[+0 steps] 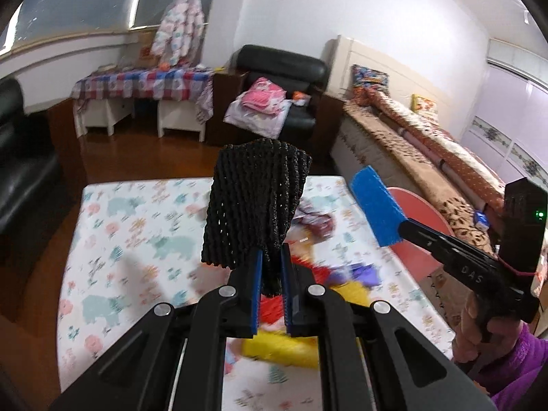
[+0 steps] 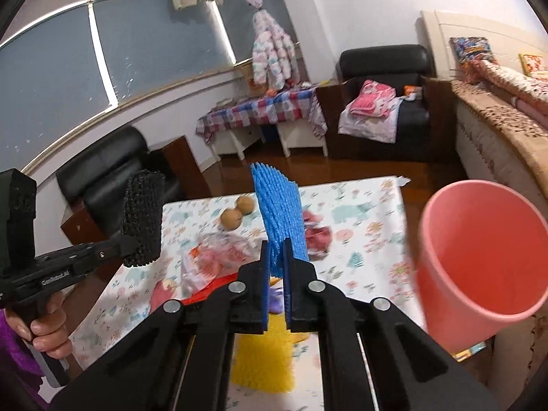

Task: Collect trash
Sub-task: 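Carry the black mesh sleeve and blue foam net over the pink bucket with both tools, then open both tools to drop the sleeve and net into the bucket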

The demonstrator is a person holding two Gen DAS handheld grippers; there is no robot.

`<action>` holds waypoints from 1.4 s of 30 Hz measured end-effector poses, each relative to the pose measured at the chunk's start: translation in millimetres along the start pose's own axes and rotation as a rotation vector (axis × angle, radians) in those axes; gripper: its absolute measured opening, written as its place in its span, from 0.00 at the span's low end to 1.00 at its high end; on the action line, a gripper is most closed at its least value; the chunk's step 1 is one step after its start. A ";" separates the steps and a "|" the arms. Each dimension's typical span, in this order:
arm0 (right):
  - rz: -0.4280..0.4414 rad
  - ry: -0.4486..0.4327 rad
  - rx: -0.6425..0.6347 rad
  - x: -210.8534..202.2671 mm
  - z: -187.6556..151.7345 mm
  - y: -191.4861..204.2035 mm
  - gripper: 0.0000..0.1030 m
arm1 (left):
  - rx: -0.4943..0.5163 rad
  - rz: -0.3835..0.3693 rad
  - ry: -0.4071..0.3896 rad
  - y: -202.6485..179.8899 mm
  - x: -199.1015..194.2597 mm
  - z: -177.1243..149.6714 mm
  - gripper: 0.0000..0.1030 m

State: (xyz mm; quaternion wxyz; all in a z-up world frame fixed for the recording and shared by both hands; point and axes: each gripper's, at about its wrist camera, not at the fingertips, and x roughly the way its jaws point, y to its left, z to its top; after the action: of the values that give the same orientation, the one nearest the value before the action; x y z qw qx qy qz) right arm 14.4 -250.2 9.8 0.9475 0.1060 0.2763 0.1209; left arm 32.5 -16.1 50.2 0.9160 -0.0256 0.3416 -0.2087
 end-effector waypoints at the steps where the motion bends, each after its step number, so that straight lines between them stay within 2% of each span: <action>1: -0.012 -0.010 0.007 -5.0 1.6 -4.9 0.07 | 0.012 -0.016 -0.004 -7.8 1.2 3.0 0.09; 12: -0.209 -0.072 0.130 -45.4 4.7 -82.5 0.07 | 0.145 -0.207 -0.010 -110.6 39.8 32.1 0.09; 21: -0.320 -0.078 0.216 -54.9 -5.9 -135.6 0.07 | 0.176 -0.364 0.039 -187.8 98.3 47.4 0.09; 28: -0.347 -0.049 0.270 -48.4 -15.4 -163.9 0.07 | 0.211 -0.387 0.123 -233.5 149.8 41.0 0.09; 35: -0.353 -0.023 0.295 -38.7 -22.3 -178.4 0.07 | 0.177 -0.384 0.218 -235.3 189.6 31.9 0.09; 39: -0.354 -0.017 0.305 -36.7 -24.1 -179.8 0.07 | 0.165 -0.373 0.236 -232.2 200.1 28.6 0.10; 42: -0.355 -0.004 0.317 -34.3 -23.2 -180.0 0.07 | 0.155 -0.366 0.233 -225.3 199.5 30.1 0.25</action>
State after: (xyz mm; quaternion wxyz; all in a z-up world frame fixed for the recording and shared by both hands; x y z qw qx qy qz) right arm 4.3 -427.7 -40.5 0.9259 0.2033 0.3045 -0.0927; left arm 105.0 -304.1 -6.8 0.8165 0.0078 0.4178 -0.3985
